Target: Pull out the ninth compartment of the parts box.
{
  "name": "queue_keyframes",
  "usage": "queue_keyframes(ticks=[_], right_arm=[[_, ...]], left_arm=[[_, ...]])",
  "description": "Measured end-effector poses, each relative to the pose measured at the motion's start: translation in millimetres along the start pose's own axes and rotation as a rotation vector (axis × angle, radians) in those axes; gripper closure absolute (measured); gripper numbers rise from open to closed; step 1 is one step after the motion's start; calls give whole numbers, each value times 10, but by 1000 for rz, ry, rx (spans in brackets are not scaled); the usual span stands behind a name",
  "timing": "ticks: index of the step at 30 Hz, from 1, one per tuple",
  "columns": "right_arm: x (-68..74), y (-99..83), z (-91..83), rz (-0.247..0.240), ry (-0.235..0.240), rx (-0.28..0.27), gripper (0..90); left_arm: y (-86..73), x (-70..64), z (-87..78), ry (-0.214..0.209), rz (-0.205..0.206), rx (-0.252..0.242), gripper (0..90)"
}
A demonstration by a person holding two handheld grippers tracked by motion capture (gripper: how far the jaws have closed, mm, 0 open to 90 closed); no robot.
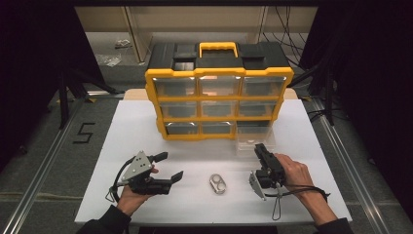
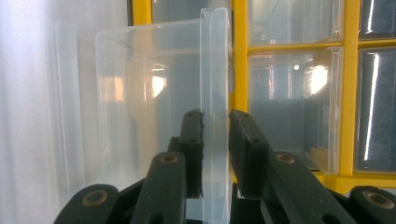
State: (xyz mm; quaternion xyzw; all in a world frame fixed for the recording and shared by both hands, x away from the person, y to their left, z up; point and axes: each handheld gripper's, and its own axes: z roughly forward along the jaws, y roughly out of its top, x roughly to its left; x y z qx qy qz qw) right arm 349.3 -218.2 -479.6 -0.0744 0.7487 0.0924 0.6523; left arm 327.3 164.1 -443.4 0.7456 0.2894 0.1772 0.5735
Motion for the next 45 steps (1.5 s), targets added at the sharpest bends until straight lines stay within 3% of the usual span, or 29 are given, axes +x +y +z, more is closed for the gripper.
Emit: queue_keyframes(ticks=[10, 13, 24, 28, 34, 40, 45], right_arm=[[-4, 4, 2, 5, 4, 5, 759], [-19, 4, 2, 9, 13, 12, 694], [-111, 49, -62, 107, 36, -33, 549], [-125, 57, -82, 180, 54, -55, 492], [-204, 125, -139, 369, 119, -97, 442], [-261, 173, -187, 464, 139, -116, 423], [-299, 202, -207, 540, 148, -123, 356]], left_arm=[[-1, 3, 1, 1, -1, 1, 156], [-1, 2, -1, 1, -1, 0, 156], [-1, 2, 0, 2, 0, 2, 156], [-1, 2, 0, 3, 1, 3, 156], [-1, 4, 0, 4, 0, 1, 156], [0, 3, -1, 4, 0, 0, 156], [0, 2, -1, 4, 1, 0, 156]])
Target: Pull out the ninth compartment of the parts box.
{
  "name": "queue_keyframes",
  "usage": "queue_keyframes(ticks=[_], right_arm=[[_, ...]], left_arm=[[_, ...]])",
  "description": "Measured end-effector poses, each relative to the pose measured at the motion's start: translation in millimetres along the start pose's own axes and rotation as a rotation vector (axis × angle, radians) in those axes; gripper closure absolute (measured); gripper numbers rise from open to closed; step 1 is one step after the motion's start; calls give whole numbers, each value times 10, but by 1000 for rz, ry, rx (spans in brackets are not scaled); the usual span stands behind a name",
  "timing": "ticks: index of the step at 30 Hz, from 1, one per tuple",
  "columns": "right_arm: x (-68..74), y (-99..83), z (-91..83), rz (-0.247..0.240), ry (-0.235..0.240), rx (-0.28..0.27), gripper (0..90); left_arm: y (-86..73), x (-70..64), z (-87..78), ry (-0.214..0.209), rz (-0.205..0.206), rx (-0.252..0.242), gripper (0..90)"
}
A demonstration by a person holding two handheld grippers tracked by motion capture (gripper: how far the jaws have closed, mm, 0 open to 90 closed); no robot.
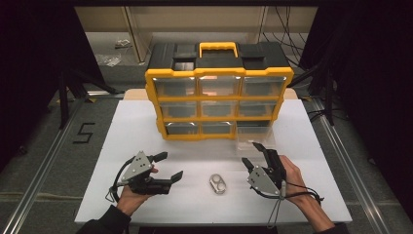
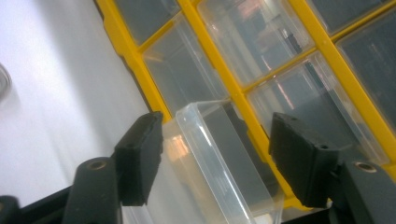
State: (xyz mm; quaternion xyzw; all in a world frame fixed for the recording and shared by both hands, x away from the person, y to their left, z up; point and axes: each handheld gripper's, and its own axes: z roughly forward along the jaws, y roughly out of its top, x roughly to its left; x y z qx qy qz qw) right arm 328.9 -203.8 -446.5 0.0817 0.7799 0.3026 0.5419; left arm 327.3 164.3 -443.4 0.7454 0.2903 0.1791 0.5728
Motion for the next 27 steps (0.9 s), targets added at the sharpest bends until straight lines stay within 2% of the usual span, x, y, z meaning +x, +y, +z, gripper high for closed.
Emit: queue_keyframes(ticks=[7, 14, 23, 25, 27], right_arm=[[-46, 47, -17, 117, 24, -19, 309], [-104, 93, -24, 278, 108, -35, 277], [-206, 128, -39, 525, 218, -48, 260], [-212, 130, -32, 564, 242, -41, 257], [-211, 133, -24, 579, 259, -34, 254]], left_arm=[[0, 0, 1, 0, 1, 1, 156], [-1, 1, 2, 0, 0, 0, 156], [-1, 2, 0, 1, 0, -2, 156], [0, 1, 0, 0, 0, -1, 156], [0, 1, -1, 1, 1, -2, 156]])
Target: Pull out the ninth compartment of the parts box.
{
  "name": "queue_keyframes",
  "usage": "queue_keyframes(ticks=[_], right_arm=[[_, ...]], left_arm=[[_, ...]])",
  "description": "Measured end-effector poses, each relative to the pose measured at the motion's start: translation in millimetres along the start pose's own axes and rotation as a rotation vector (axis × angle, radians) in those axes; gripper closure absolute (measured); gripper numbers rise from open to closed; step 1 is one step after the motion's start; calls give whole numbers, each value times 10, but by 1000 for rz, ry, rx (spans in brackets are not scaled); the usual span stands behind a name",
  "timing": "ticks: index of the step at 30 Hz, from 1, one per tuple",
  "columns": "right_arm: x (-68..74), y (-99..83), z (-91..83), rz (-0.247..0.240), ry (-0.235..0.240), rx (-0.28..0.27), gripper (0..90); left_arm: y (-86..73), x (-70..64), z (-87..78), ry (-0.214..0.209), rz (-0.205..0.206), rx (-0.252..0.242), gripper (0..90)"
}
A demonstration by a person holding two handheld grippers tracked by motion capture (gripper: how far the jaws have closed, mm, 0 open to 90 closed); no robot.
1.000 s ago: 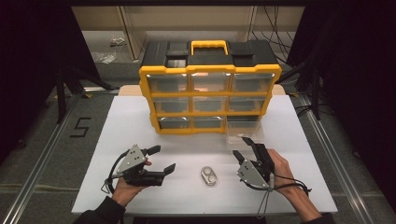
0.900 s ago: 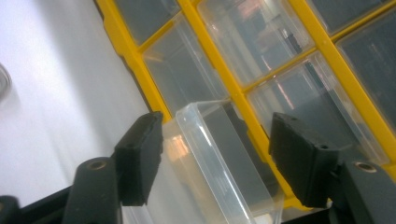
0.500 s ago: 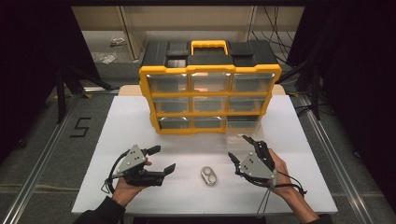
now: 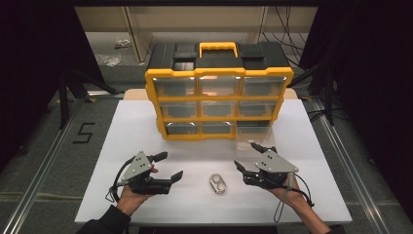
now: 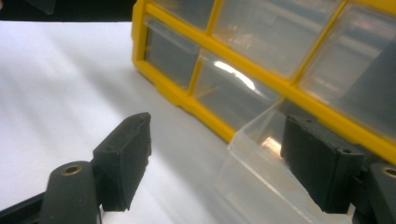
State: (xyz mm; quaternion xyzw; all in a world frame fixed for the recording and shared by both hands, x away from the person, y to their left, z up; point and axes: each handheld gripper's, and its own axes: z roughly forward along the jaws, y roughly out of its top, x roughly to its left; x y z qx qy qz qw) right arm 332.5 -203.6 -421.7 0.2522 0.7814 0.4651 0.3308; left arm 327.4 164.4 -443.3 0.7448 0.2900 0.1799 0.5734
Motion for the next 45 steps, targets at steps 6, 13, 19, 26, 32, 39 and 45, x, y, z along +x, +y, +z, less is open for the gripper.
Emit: queue_keyframes(ticks=[6, 13, 19, 26, 32, 39, 45], right_arm=[[18, 12, 31, 58, 65, 40, 247], [76, 30, 68, 93, 103, 76, 243], [141, 46, 105, 116, 126, 103, 241], [190, 49, 131, 129, 146, 129, 240], [215, 43, 168, 171, 180, 164, 235], [244, 40, 194, 183, 202, 178, 233], [295, 35, 220, 174, 215, 192, 234]], left_arm=[[1, 1, -2, 0, -1, -4, 156], [1, 1, 0, 1, 1, -4, 156], [3, 0, -5, 0, 2, -9, 156], [5, -2, -9, -3, 3, -17, 156], [4, 0, -8, -2, 1, -17, 156], [4, 9, -14, -8, -9, -23, 156], [5, 9, -14, -7, -9, -23, 156]])
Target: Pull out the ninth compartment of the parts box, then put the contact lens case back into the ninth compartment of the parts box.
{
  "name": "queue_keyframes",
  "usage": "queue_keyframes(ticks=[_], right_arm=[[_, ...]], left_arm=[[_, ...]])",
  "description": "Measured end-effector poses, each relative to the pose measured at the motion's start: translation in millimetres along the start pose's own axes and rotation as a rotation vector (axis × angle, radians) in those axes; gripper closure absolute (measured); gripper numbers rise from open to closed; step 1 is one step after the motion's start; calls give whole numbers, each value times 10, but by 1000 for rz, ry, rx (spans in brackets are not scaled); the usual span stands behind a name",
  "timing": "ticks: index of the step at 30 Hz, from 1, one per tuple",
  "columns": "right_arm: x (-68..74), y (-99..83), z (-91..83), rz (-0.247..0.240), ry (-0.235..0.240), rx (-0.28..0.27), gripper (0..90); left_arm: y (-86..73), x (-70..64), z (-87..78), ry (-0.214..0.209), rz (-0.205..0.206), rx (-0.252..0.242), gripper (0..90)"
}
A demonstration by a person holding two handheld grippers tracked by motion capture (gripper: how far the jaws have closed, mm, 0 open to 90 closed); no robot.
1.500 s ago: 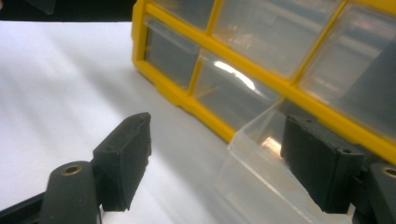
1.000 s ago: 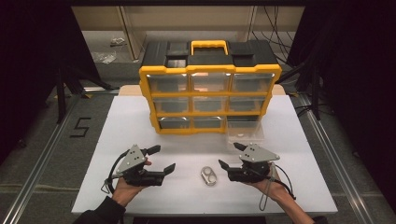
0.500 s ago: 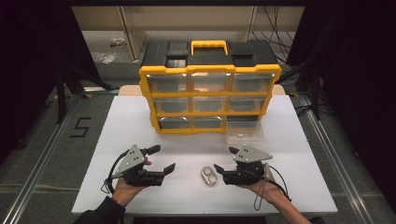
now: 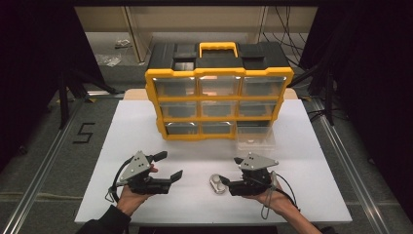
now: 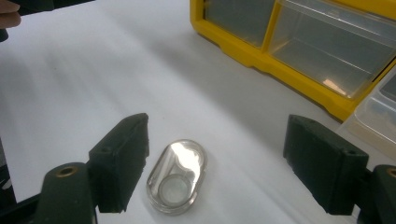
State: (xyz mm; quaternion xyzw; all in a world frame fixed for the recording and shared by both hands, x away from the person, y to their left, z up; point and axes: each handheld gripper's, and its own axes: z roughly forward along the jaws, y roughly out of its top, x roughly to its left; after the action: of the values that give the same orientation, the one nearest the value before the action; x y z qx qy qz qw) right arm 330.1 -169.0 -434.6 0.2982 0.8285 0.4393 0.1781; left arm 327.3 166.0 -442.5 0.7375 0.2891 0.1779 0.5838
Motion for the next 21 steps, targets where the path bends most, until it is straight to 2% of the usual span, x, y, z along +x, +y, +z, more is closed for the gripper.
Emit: queue_keyframes(ticks=[13, 21], right_arm=[[79, -10, 64, -23, 12, 25, 235], [101, -36, 155, -21, 14, 82, 227]], left_arm=[[-1, -1, 2, 0, 2, 0, 156], [-2, -1, -1, 2, 2, 0, 156]])
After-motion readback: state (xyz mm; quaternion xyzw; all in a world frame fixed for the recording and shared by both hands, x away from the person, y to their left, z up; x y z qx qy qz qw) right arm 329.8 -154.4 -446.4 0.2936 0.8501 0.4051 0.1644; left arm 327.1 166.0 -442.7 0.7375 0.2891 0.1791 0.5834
